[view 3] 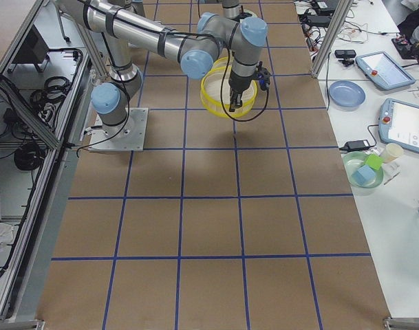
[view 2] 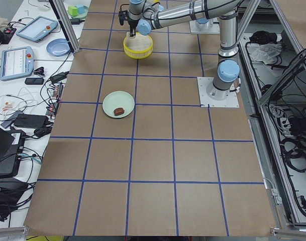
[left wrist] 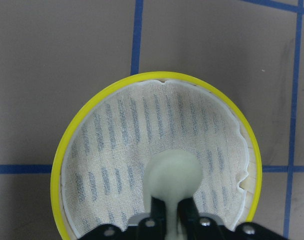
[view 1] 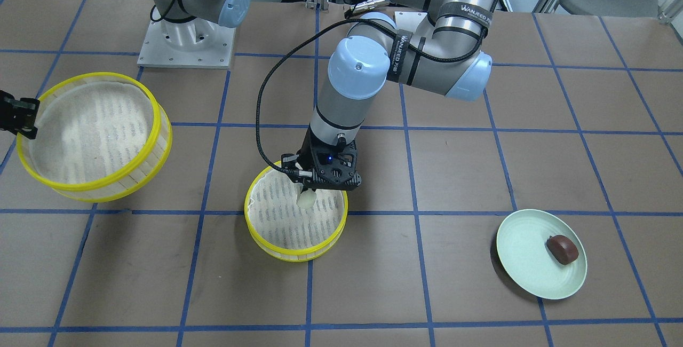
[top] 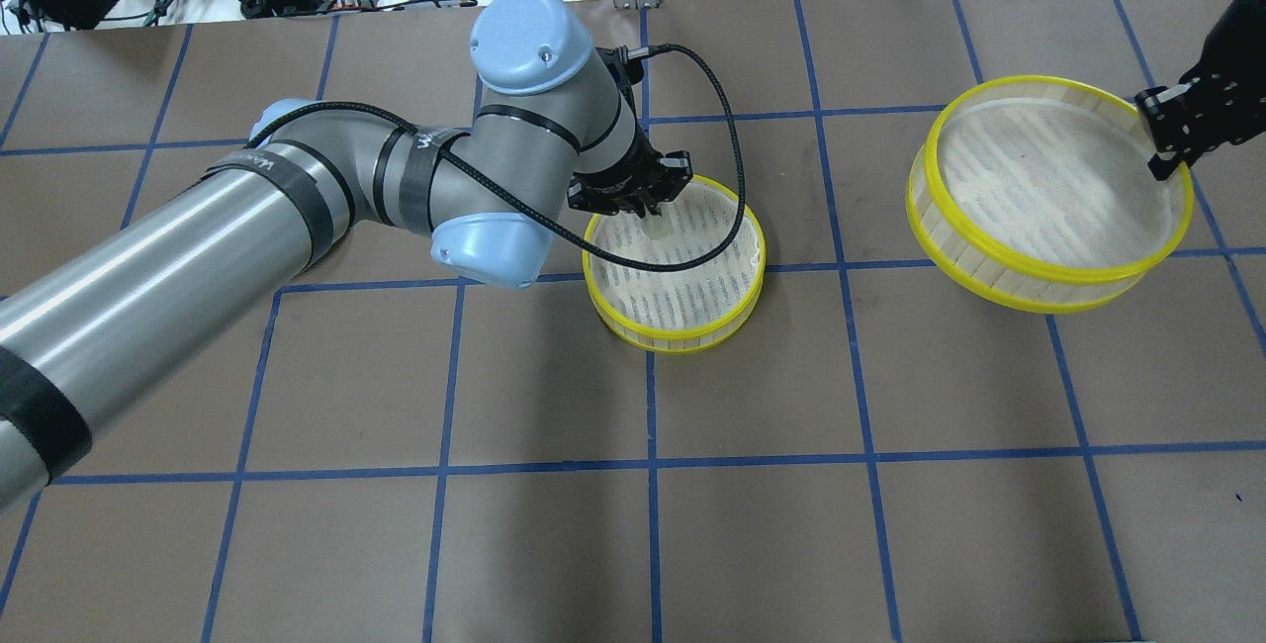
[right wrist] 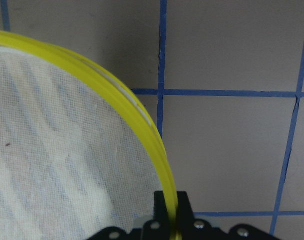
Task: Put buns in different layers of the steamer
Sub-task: 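Lower the white bun into the bottom tier and open the left gripper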
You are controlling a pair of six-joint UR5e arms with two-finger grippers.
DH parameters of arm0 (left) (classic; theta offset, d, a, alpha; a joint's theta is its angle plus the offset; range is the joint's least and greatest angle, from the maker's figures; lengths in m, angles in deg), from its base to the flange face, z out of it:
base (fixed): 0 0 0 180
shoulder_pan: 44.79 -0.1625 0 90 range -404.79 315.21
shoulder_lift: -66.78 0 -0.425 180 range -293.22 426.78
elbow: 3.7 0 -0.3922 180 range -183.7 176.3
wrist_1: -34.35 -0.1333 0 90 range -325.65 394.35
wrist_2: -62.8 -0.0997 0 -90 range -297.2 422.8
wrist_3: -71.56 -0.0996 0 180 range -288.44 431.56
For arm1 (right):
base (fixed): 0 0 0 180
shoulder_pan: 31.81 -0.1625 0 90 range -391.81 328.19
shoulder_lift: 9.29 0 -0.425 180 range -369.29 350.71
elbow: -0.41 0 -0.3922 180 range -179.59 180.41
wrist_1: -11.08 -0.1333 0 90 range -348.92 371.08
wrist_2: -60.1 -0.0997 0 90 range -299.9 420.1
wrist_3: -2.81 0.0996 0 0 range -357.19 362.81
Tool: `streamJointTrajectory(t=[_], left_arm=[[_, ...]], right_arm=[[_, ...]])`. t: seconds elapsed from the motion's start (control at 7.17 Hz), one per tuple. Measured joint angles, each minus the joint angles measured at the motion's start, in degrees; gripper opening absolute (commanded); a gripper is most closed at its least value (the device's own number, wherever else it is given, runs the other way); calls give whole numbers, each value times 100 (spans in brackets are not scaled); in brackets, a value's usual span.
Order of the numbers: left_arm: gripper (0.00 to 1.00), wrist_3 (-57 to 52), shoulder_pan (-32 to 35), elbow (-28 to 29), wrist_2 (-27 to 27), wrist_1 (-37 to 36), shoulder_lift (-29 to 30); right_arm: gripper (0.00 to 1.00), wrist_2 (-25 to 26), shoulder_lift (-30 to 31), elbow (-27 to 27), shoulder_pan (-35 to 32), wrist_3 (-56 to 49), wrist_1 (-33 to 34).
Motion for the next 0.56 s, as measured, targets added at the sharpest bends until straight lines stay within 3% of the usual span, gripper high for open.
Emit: streamJointTrajectory(t=[0.56], left_arm=[[100, -309, 7, 10, -273, 55, 14]], right_arm=[[0, 0, -29, 0, -12, -30, 13]])
